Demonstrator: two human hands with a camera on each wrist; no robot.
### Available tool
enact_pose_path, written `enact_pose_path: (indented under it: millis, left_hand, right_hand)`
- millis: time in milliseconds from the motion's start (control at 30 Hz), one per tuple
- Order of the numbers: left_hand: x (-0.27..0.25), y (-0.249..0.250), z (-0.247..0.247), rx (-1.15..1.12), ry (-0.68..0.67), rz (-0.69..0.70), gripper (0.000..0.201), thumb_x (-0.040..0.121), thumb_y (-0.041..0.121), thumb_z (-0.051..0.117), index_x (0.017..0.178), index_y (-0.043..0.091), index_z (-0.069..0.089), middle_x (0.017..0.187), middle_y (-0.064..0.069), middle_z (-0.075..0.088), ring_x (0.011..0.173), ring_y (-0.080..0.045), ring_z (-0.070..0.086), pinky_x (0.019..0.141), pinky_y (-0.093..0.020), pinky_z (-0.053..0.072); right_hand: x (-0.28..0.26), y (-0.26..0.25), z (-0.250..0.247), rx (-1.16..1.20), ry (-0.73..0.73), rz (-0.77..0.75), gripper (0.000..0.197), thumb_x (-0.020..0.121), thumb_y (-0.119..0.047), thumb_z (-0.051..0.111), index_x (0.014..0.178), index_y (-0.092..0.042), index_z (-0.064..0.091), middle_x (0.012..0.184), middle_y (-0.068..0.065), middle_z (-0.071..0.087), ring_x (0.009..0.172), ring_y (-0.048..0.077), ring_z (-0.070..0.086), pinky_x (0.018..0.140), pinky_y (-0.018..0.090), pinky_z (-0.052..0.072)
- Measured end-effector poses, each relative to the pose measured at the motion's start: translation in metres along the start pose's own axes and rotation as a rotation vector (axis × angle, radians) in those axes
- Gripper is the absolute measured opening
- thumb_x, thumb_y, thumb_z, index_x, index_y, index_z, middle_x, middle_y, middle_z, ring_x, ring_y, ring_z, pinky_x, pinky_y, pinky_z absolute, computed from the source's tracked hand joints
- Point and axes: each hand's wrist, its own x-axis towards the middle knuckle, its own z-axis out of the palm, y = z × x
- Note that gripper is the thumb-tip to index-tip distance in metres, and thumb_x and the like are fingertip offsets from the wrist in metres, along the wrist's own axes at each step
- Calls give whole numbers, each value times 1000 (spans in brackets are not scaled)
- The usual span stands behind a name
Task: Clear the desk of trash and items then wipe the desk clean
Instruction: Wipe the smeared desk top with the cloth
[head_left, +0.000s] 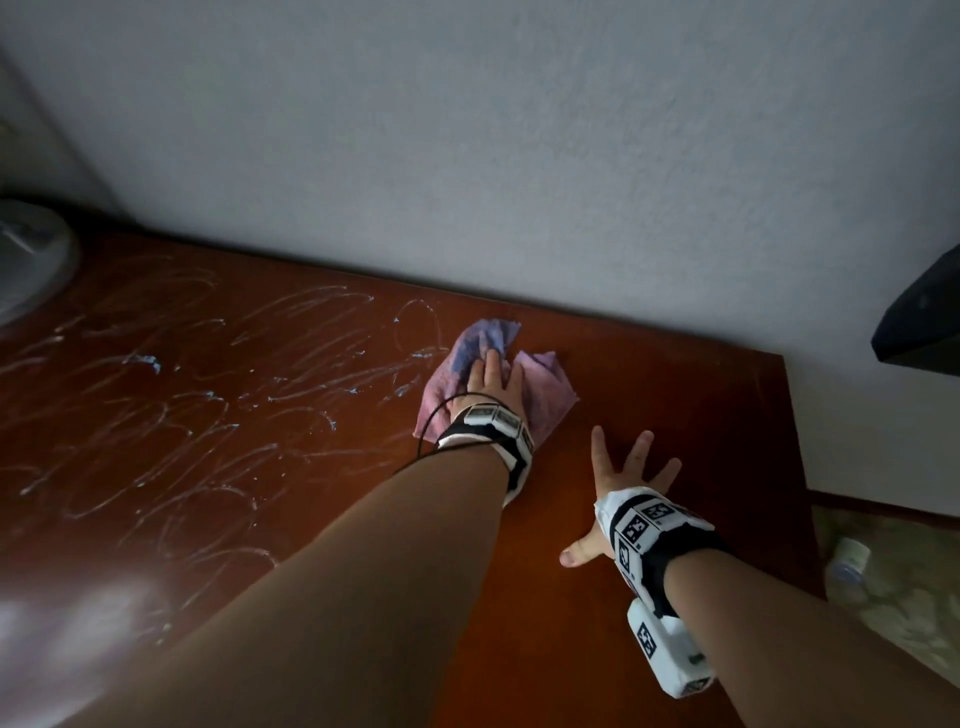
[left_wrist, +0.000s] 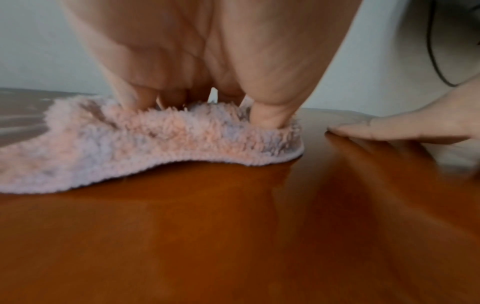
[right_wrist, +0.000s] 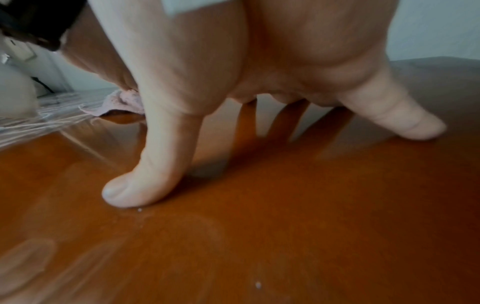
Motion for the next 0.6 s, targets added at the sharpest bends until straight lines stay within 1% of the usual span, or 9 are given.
enact_pose_path:
  millis: [33,100,200,267,333,500,600]
  left_hand:
    - [-1,-4,1,-7,-23,7,106,80,31,69,152,28,-8,156,-8,-25,146,-28,-14,116,-56,12]
    - [0,-9,-2,-30,-31,-4,104,81,32,69,152,29,-8,156,-9,-24,146,-28,-14,117,-55,14]
    - [11,-9,-16,-88,28,-80,95,87,34,62,152,30,-7,157,-6,-22,147,-26,-11,115,-56,16]
    - [17,-11,-30,-116,56,-106,93,87,33,62,152,30,-5,158,-4,-19,147,-25,-10,112,-58,17]
    - [14,-13,-33,-134,61,-128,94,86,30,64,153,29,-3,159,-4,-17,147,-25,-8,111,-59,17]
    - [-26,-21,1,-116,29,-203,101,84,28,67,152,26,-8,157,-8,-22,147,-28,-10,113,-56,15]
    - [-35,-31,15,-122,4,-220,97,87,29,62,151,27,-11,157,-7,-23,146,-27,-12,114,-56,13]
  right_hand:
    - [1,0,1,-1,3,2,154,50,-60,86,134,-40,-43,142,14,-49,137,50,-27,105,73,21]
    - [4,1,2,12,4,-2,155,50,-58,87,133,-41,-43,141,14,-51,136,51,-28,105,73,22]
    - [9,4,4,15,5,-8,156,49,-58,87,131,-42,-45,139,13,-52,135,51,-30,104,73,23]
    - [12,4,5,17,7,-15,156,48,-58,87,131,-42,-45,138,12,-53,134,52,-31,104,73,24]
    - [10,5,6,9,13,-21,156,47,-59,87,131,-42,-44,139,12,-53,134,52,-31,104,74,23]
    - [0,1,2,-44,49,-14,160,41,-68,84,134,-39,-43,142,19,-48,136,56,-23,101,76,25]
    - [1,3,1,-61,87,-35,164,32,-76,80,133,-38,-44,141,21,-48,136,56,-21,100,77,23]
